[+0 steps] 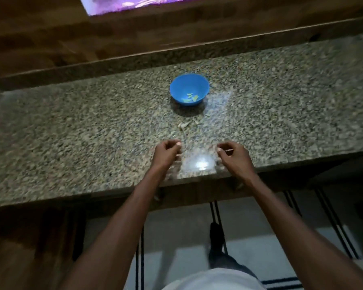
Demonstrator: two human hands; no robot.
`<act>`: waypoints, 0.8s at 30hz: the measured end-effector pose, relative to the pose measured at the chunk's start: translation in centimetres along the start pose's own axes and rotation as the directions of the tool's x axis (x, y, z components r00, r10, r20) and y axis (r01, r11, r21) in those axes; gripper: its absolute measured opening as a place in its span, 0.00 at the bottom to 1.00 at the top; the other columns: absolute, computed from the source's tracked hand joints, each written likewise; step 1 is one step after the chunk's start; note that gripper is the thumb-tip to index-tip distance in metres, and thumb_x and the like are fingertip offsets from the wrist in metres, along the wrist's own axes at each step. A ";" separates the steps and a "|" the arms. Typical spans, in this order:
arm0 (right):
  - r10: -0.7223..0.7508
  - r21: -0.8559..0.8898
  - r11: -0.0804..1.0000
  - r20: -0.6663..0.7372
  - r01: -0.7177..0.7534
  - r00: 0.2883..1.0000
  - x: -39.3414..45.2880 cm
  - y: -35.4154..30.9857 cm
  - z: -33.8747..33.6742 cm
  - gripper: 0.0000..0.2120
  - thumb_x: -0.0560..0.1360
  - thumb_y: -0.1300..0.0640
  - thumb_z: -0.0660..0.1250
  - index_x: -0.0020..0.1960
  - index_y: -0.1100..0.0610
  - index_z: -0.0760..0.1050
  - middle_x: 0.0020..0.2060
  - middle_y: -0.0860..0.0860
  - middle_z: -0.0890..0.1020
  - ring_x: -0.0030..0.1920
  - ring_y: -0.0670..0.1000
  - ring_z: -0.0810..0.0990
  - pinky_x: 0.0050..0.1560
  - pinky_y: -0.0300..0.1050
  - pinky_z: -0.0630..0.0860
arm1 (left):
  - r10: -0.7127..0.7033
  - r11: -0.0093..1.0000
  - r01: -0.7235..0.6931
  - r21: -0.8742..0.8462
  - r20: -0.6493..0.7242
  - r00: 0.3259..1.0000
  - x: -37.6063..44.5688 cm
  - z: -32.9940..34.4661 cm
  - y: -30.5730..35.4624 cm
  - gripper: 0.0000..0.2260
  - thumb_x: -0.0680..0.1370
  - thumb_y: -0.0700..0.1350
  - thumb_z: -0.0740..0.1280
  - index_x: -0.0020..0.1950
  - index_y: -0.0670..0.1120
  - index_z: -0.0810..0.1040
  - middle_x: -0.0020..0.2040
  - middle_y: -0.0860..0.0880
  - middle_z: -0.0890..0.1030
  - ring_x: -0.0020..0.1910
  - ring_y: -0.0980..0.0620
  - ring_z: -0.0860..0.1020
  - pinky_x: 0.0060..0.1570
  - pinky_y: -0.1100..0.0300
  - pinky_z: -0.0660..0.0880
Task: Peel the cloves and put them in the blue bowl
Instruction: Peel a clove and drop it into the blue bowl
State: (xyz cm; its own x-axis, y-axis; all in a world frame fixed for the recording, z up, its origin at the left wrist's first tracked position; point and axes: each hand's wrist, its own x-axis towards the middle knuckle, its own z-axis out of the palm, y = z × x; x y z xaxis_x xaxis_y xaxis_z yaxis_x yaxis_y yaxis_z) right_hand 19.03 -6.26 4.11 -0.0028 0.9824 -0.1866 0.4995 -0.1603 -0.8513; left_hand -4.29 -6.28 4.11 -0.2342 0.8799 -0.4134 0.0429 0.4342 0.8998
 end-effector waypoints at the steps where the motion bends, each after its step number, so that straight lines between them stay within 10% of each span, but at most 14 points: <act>1: 0.001 -0.020 1.000 0.016 -0.001 1.000 1.3 0.3 -0.6 0.08 0.82 0.57 0.69 0.58 0.57 0.83 0.47 0.50 0.85 0.37 0.37 0.82 0.33 0.27 0.74 | 0.005 0.998 -0.004 0.066 -0.019 1.000 1.3 0.7 0.2 0.05 0.83 0.42 0.68 0.57 0.44 0.82 0.52 0.44 0.85 0.50 0.45 0.84 0.49 0.50 0.82; 8: -0.077 -0.161 0.983 0.064 0.087 0.995 11.2 -0.4 -1.3 0.09 0.81 0.62 0.68 0.59 0.59 0.85 0.49 0.52 0.87 0.43 0.41 0.84 0.42 0.27 0.77 | 0.097 0.945 -0.034 0.326 -0.180 0.979 6.6 2.0 1.0 0.08 0.82 0.45 0.70 0.59 0.45 0.81 0.51 0.50 0.82 0.50 0.53 0.81 0.50 0.51 0.81; 12: -0.127 -0.236 0.962 0.052 0.136 0.990 16.4 -1.8 0.3 0.11 0.80 0.62 0.71 0.60 0.61 0.85 0.55 0.58 0.86 0.52 0.54 0.86 0.58 0.50 0.83 | 0.118 0.937 -0.039 0.346 -0.209 0.971 8.5 1.3 0.8 0.07 0.82 0.44 0.69 0.59 0.45 0.81 0.48 0.51 0.82 0.48 0.52 0.81 0.46 0.54 0.82; 15: -0.163 -0.370 0.913 0.054 0.171 0.985 18.6 -2.3 1.4 0.08 0.79 0.62 0.72 0.56 0.62 0.86 0.51 0.59 0.82 0.49 0.58 0.82 0.52 0.50 0.81 | 0.126 0.945 -0.047 0.323 -0.228 0.965 9.9 0.8 0.8 0.06 0.82 0.43 0.69 0.58 0.45 0.81 0.47 0.48 0.82 0.46 0.47 0.82 0.46 0.47 0.83; 20: -0.175 -0.490 0.850 0.088 0.195 0.981 19.6 -1.6 2.5 0.08 0.76 0.66 0.65 0.40 0.61 0.80 0.40 0.54 0.75 0.39 0.56 0.75 0.40 0.54 0.78 | 0.196 0.926 -0.100 0.364 -0.237 0.951 11.9 0.7 1.1 0.06 0.82 0.41 0.68 0.59 0.44 0.80 0.50 0.47 0.82 0.46 0.54 0.80 0.41 0.70 0.73; 24: -0.168 -0.322 0.934 -0.015 0.154 0.986 18.0 -3.2 1.3 0.04 0.78 0.65 0.69 0.46 0.59 0.82 0.44 0.52 0.79 0.41 0.44 0.79 0.38 0.36 0.75 | 0.235 0.921 -0.150 0.361 -0.205 0.950 13.3 0.9 1.6 0.06 0.81 0.40 0.68 0.58 0.46 0.80 0.49 0.48 0.83 0.45 0.52 0.81 0.41 0.63 0.76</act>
State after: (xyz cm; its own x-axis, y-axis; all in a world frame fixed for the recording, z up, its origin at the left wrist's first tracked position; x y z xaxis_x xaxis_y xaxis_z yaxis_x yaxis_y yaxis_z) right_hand 16.31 11.82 2.83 -0.0736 0.9967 -0.0336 0.7452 0.0326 -0.6660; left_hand -6.44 6.27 -0.03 -0.4119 0.8984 -0.1525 0.4248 0.3374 0.8400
